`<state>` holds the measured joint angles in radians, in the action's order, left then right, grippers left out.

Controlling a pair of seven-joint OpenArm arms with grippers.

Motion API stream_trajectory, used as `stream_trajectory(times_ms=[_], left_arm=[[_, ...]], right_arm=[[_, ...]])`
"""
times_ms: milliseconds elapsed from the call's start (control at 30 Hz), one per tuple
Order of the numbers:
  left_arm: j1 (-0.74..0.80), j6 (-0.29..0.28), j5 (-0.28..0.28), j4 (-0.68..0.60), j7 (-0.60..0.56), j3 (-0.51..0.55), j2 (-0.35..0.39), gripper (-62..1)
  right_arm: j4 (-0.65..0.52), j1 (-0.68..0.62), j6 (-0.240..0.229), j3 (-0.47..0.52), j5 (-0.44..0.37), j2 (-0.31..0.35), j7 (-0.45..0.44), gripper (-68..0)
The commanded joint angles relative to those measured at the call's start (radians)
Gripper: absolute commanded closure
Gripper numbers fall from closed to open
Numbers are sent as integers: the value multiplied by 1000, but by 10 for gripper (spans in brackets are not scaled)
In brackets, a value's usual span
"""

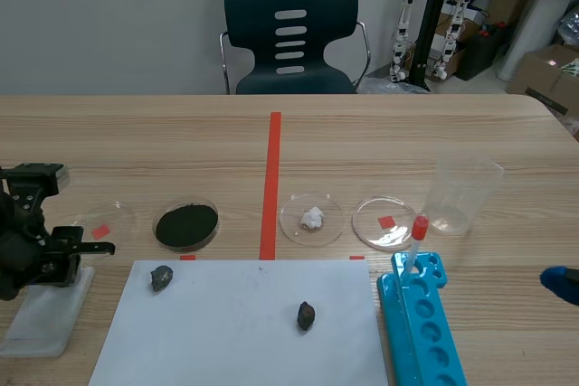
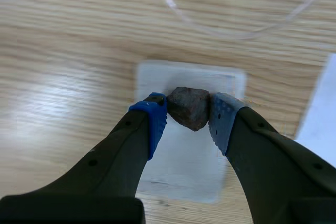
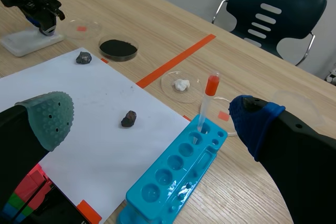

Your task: Rub the mineral on the streak plate

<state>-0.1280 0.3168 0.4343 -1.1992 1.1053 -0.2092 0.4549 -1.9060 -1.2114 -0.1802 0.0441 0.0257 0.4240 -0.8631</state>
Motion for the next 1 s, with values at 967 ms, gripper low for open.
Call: stream_trajectory(times_ms=[967], left_arm=[[316,88,-26,-543,-505,70,147,-85]], right_arm=[[-10,1,0,2,-10,3,-11,-621]])
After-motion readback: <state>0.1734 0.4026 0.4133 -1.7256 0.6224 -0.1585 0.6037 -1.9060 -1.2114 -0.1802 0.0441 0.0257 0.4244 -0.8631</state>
